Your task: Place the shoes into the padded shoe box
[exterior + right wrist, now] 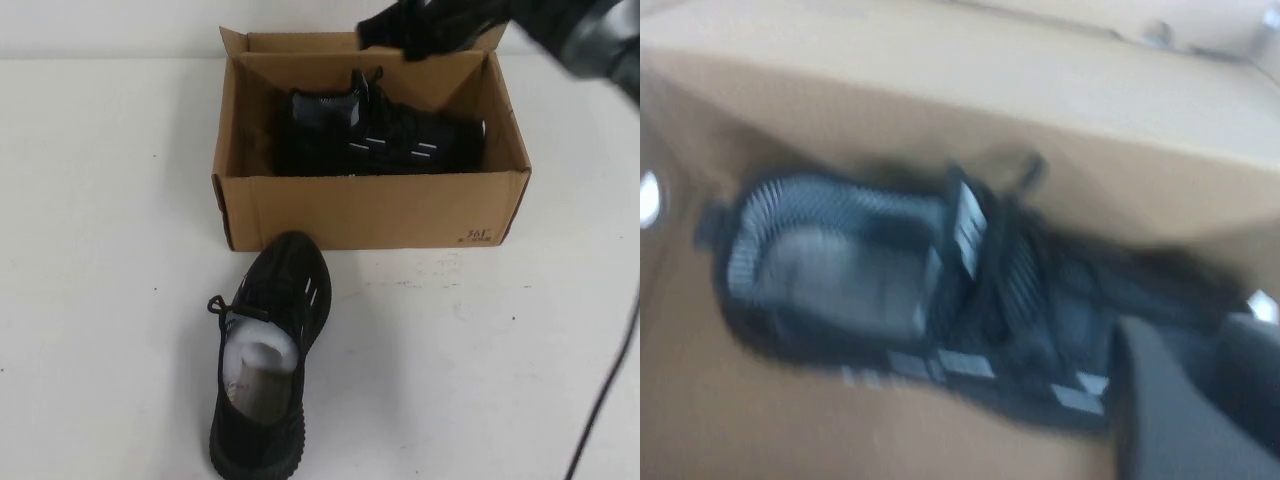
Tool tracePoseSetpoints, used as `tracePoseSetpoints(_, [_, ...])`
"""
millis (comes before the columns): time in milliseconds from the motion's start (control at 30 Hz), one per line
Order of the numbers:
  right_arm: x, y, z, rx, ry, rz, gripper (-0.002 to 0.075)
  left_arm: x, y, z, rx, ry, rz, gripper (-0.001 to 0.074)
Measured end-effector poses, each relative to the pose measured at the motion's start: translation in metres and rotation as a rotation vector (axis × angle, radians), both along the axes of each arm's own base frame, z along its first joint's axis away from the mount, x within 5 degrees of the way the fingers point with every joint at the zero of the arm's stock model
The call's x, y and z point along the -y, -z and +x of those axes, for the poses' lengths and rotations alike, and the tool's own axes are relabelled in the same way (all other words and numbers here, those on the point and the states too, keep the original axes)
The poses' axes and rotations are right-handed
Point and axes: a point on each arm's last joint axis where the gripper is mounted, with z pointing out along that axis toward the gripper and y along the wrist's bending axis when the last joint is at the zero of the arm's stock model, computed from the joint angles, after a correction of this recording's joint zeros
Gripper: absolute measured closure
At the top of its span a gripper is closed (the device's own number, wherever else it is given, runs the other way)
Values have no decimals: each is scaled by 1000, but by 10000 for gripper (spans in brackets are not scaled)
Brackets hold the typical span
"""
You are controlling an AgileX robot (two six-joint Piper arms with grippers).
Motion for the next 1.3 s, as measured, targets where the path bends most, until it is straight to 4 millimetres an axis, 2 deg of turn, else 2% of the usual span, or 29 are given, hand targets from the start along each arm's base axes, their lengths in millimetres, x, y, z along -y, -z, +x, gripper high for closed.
tracePoseSetpoints(300, [36,-36,-87,-21,-62,-59,732,0,0,0,0,0,0,739])
tracePoseSetpoints(433, [57,-41,-127,-29,-82,-65,732,0,0,0,0,0,0,739])
tracePoseSetpoints(533, [74,-40,-155,-97,-61,-83,732,0,0,0,0,0,0,739])
tracePoseSetpoints(633, [88,-43,-173,-161,-17,-115,732,0,0,0,0,0,0,739])
tracePoseSetpoints(867, [101,-45,-192,-139,-52,-161,732,0,0,0,0,0,0,739])
tracePoseSetpoints(967, [107,-34,-196,-150,-39,-184,732,0,0,0,0,0,0,739])
tracePoseSetpoints(1067, [119,-14,-205,-70,-60,-152,732,0,0,0,0,0,0,739])
tracePoseSetpoints(1167, [139,23,-222,76,-57,-76,732,0,0,0,0,0,0,739])
tracePoseSetpoints(1300, [169,87,-247,332,0,-54,732,0,0,0,0,0,0,739])
